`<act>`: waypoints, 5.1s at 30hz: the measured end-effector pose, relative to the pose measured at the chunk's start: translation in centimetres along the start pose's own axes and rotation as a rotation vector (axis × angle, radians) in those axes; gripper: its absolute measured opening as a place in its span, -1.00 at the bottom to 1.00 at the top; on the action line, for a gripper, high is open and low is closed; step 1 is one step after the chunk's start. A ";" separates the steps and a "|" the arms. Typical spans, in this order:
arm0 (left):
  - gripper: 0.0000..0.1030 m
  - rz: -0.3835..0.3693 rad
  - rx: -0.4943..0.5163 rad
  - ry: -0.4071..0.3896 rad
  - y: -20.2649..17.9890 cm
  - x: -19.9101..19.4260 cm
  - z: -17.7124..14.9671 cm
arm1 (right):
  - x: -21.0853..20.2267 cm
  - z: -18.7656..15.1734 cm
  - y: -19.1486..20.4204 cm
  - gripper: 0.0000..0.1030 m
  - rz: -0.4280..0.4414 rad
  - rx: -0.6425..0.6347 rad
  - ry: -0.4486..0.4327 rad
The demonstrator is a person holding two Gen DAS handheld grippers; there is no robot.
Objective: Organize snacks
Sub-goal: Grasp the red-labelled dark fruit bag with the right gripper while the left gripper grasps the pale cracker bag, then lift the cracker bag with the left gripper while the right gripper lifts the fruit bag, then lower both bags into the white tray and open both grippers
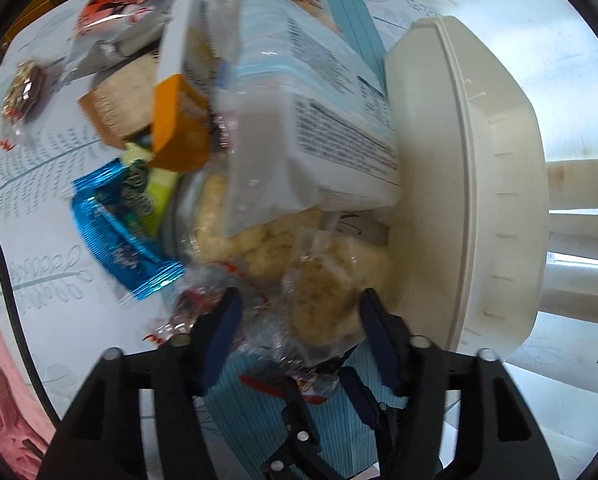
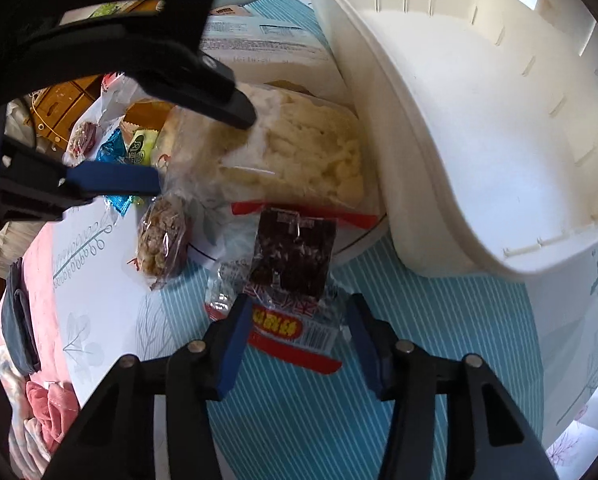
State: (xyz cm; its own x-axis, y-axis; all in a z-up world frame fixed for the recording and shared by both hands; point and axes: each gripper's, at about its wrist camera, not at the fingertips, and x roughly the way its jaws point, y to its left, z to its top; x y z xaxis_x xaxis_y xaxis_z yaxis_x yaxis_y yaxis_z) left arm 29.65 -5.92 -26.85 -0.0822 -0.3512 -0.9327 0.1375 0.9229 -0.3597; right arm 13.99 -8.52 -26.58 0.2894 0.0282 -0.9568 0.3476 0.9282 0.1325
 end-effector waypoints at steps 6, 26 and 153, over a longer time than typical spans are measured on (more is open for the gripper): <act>-0.23 -0.004 0.045 -0.048 -2.9 0.9 0.9 | 0.4 0.8 0.2 -0.33 -0.015 -0.020 0.013; -0.42 0.000 0.045 -0.124 -1.2 -4.3 -2.0 | -0.4 1.6 -1.4 -1.00 0.061 -0.038 0.093; -0.40 -0.059 -0.157 -0.575 -13.8 -14.2 -10.3 | -15.6 11.3 -16.5 -0.07 0.319 -0.409 -0.148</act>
State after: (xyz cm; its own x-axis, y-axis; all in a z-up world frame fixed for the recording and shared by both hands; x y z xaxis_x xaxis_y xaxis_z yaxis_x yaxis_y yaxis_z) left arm 18.78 -12.02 -8.32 0.4679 -0.3909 -0.7926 -0.0023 0.8963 -0.4434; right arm 13.81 -28.43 -10.87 0.4568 0.3075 -0.8347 -0.1450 0.9515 0.2712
